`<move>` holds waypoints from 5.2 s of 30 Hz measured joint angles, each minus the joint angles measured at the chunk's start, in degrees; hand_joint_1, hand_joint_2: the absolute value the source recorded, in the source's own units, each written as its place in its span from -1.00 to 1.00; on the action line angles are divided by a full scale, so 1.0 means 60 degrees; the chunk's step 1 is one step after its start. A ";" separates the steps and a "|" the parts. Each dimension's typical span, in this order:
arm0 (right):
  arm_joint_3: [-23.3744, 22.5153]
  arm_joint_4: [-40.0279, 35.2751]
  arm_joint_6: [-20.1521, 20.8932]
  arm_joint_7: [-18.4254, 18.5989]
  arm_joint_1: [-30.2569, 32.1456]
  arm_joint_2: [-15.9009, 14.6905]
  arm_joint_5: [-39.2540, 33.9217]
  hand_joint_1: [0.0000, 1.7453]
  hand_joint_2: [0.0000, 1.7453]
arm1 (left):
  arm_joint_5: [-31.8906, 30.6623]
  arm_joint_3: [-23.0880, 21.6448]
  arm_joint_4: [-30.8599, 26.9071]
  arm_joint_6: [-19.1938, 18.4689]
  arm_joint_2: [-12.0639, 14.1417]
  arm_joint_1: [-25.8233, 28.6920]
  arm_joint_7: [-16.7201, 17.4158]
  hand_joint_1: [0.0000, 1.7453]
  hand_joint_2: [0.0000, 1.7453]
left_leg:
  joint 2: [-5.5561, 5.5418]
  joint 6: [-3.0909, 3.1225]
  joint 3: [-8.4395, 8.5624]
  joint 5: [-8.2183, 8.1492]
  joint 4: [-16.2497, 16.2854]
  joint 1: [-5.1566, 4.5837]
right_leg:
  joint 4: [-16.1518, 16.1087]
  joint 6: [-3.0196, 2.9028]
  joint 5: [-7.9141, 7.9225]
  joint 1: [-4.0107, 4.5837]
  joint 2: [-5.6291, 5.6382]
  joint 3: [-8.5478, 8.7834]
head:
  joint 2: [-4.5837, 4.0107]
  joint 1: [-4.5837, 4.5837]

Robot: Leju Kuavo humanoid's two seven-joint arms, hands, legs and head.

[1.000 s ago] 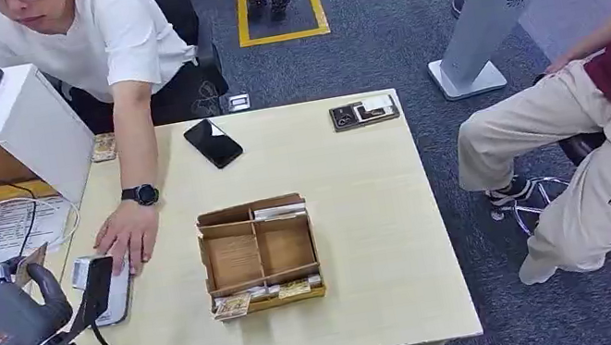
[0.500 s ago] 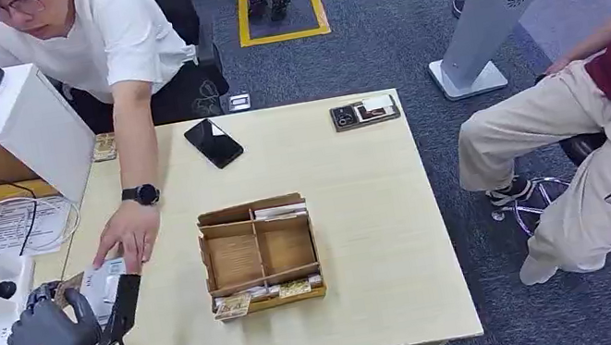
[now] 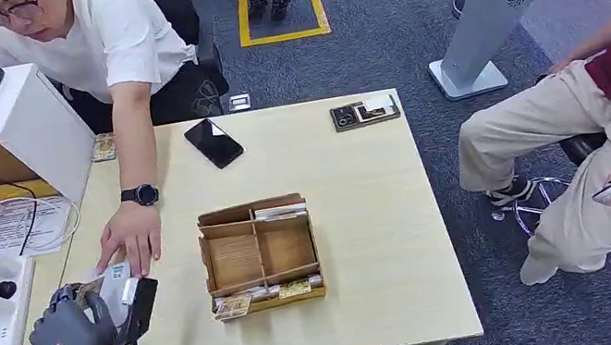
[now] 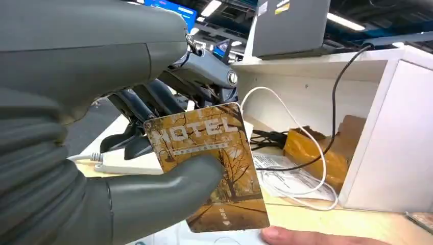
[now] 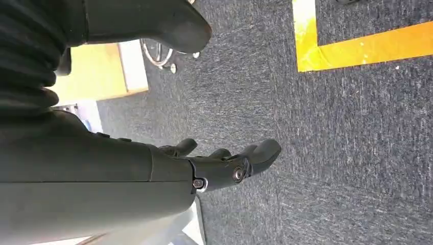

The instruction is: Pass the card to the sensor for recognition and then transmit it.

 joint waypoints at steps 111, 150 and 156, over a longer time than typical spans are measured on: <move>0.0262 0.0018 0.0011 0.0106 -0.0018 -0.0022 0.0087 -1.00 1.00 | 0.0798 -0.2554 -0.0422 0.0004 0.0047 -0.1691 -0.0393 -1.00 1.00 | -0.0006 0.0000 0.0022 0.0002 0.0000 -0.0005 | 0.0005 -0.0001 -0.0001 -0.0001 -0.0013 0.0019 | 0.0000 -0.0015; 0.0273 0.0029 -0.0033 0.0175 -0.0013 -0.0022 0.0113 -1.00 1.00 | 0.1056 -0.3592 0.0186 0.0011 0.0634 -0.1605 0.0182 -1.00 -1.00 | -0.0009 0.0000 0.0021 0.0002 0.0000 -0.0006 | 0.0005 -0.0001 -0.0001 -0.0001 -0.0013 0.0020 | 0.0000 -0.0015; 0.0273 0.0029 -0.0033 0.0175 -0.0013 -0.0022 0.0113 -1.00 1.00 | 0.1056 -0.3592 0.0186 0.0011 0.0634 -0.1603 0.0178 -1.00 -1.00 | -0.0009 0.0000 0.0021 0.0002 0.0000 -0.0006 | 0.0005 -0.0001 -0.0001 -0.0001 -0.0013 0.0020 | 0.0000 -0.0015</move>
